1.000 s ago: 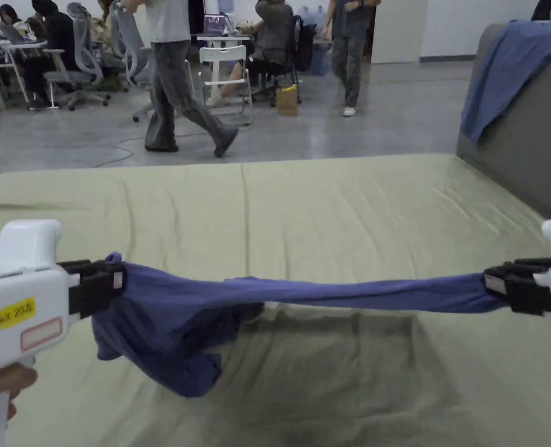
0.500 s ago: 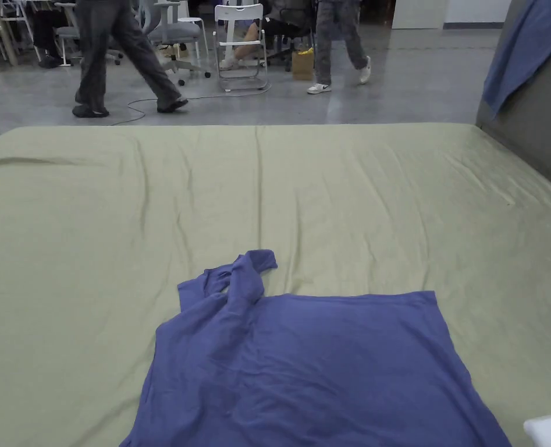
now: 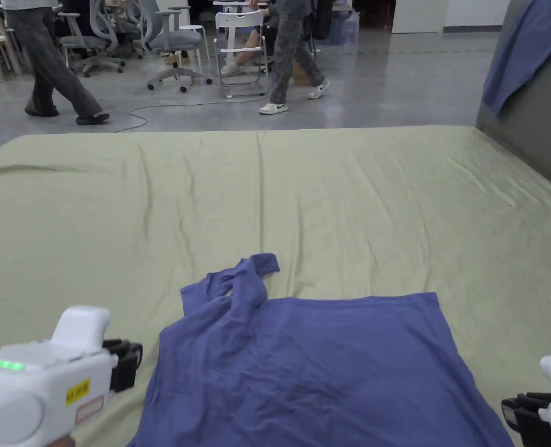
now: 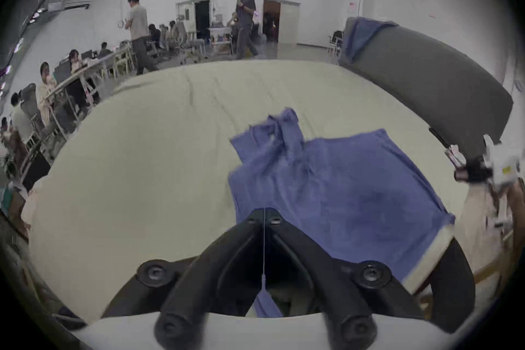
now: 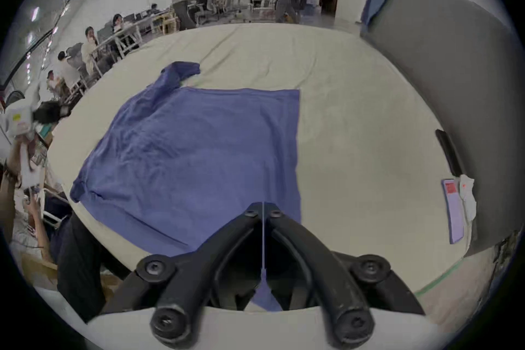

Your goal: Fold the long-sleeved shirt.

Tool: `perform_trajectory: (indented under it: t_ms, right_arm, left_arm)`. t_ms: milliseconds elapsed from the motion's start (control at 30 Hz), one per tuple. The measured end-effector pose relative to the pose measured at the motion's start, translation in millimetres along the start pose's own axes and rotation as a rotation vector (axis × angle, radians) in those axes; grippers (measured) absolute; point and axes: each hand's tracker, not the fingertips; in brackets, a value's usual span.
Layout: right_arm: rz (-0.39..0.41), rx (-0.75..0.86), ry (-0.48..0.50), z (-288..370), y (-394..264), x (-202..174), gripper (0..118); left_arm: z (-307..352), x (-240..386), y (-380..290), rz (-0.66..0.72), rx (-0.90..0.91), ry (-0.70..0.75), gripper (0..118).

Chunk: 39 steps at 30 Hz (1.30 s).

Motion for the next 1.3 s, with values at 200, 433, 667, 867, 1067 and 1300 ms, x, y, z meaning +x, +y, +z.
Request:
perform_trajectory:
  t_ms: [200, 433, 667, 867, 1067, 1300]
  right_arm:
    - [-0.007, -0.031, 0.037, -17.1, -8.3, -5.1, 0]
    - [-0.037, -0.098, 0.040, -33.3, -16.5, 1.8, 0]
    - [-0.007, -0.139, -0.003, -63.5, 20.2, 12.6, 0]
    - [0.043, -0.038, -0.047, -114.7, 129.5, 25.0, 0]
    - [-0.050, -0.128, -0.051, -209.0, 219.0, 35.0, 62]
    - [-0.100, -0.317, -0.111, -274.8, 214.3, 20.6, 22]
  left_arm:
    - [-117.3, -20.7, 27.6, 0.054, -0.071, 0.078, 96]
    - [-221.1, -30.9, 8.7, 0.105, -0.297, 0.131, 95]
    - [-196.3, -14.6, 16.7, 0.022, -0.225, 0.125, 0]
    - [-137.8, -27.8, 40.6, 0.093, -0.121, 0.051, 0]
    - [-114.7, -30.6, 51.7, 0.092, -0.099, 0.028, 0]
    - [-112.2, -25.7, 48.9, 0.105, -0.089, 0.024, 0]
